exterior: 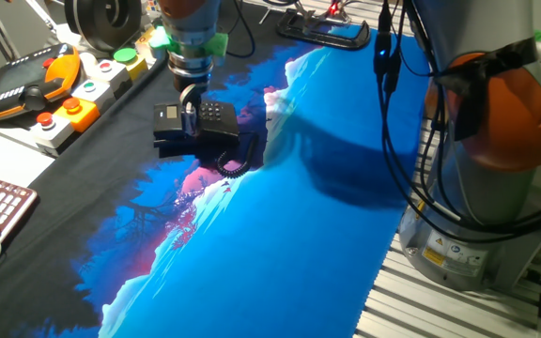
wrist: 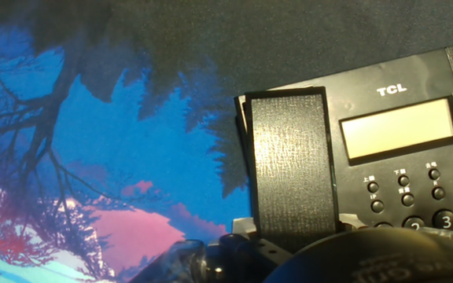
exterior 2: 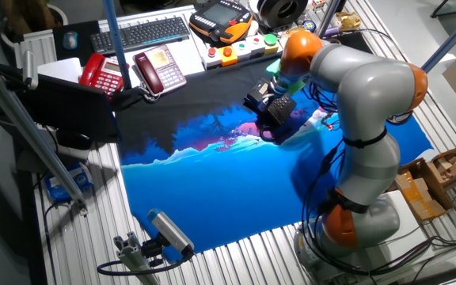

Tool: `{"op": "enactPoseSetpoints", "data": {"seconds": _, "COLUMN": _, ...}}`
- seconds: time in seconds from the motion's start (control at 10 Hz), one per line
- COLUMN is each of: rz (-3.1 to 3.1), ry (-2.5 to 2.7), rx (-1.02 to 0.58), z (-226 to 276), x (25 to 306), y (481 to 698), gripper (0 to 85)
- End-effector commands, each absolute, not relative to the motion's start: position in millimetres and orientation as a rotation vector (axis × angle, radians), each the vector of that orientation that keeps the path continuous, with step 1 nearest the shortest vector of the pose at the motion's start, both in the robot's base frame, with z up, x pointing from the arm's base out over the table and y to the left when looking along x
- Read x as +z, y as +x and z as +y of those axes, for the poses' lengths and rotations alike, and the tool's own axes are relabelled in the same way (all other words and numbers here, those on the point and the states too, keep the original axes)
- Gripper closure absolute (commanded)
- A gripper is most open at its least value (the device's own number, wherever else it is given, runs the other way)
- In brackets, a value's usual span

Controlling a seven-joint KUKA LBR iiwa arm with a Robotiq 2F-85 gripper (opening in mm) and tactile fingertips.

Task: Place the handset of the telephone on the corresponding phone cradle

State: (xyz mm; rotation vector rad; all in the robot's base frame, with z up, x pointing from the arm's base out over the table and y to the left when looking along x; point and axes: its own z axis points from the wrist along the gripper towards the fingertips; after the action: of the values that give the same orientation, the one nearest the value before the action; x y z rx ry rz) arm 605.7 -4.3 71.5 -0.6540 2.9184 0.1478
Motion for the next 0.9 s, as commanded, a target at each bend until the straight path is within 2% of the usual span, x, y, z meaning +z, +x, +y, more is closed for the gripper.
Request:
{"op": "enactPoseSetpoints", "data": {"seconds": 0.0, "rz": 2.917, "ry": -0.654, "rx": 0.148, "z": -4.3, "x": 71.4, "y": 605.7, "gripper": 37.7}}
{"op": "enactPoseSetpoints", "data": {"seconds": 0.2, "rz": 2.917, "ry": -0.653, "rx": 0.15, "z": -4.3, "x": 71.4, "y": 605.6, "gripper": 22.0}}
{"op": "enactPoseSetpoints", "data": {"seconds": 0.8, "rz": 2.915, "ry": -0.653, "rx": 0.137, "z": -4.4, "x": 71.3, "y": 605.4, "gripper": 24.0}}
